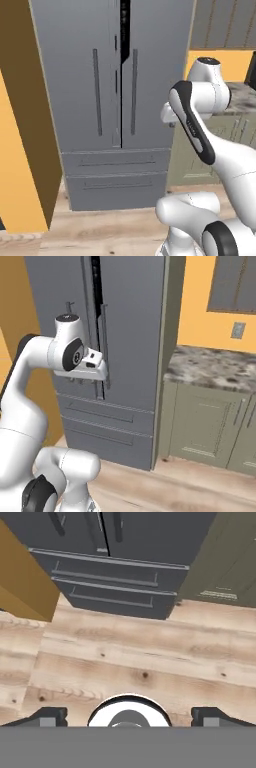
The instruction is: Navigate to the fridge.
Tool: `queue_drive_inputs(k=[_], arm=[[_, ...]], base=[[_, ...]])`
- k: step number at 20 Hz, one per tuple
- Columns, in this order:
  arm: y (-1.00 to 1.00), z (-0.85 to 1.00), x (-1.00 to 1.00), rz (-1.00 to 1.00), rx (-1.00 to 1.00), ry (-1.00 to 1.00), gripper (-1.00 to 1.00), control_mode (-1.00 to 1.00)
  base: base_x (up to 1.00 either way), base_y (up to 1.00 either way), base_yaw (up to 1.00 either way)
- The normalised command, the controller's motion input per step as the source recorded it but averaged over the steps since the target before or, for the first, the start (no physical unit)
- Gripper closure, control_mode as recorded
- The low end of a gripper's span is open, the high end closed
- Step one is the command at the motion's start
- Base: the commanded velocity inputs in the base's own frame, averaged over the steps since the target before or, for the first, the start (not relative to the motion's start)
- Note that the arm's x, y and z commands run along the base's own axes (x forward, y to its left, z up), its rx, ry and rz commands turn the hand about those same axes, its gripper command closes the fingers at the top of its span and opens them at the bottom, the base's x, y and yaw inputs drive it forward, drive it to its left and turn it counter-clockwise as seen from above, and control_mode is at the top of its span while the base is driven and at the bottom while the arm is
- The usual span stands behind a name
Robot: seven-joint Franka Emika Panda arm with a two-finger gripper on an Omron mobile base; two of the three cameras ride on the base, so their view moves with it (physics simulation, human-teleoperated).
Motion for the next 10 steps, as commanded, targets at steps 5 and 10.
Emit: queue_drive_inputs(k=[5, 10], arm=[[0.0, 0.0, 0.0, 0.0, 0.0, 0.0, -1.0, 1.0], [0.0, 0.0, 0.0, 0.0, 0.0, 0.0, -1.0, 1.0]], base=[[0.24, 0.91, 0.04], [0.48, 0.66, -0.06]])
